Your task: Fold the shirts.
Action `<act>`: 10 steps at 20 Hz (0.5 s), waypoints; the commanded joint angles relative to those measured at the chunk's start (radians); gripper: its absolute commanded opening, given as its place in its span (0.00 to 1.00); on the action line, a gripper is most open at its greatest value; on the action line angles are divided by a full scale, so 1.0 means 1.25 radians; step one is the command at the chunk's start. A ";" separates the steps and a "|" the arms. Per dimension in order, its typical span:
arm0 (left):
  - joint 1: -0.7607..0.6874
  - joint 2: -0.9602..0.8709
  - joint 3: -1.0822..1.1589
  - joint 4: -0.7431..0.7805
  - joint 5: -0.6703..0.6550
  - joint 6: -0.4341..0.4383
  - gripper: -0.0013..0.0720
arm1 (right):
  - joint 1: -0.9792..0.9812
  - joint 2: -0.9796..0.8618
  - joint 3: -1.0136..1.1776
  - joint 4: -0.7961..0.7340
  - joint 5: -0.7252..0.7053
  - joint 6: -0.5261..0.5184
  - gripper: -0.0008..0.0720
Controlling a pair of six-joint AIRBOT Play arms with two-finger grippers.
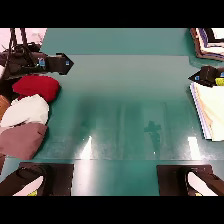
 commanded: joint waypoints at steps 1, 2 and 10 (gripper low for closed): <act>0.052 -0.029 -0.019 0.247 -0.017 -0.063 0.90 | 0.001 0.001 0.001 0.001 -0.002 0.000 0.04; 0.089 -0.048 -0.037 0.258 -0.026 -0.070 0.90 | 0.001 0.001 0.001 0.001 -0.002 0.000 0.04; 0.276 -0.313 -0.128 0.246 0.049 -0.070 0.90 | 0.001 0.000 0.001 0.001 -0.008 0.001 0.04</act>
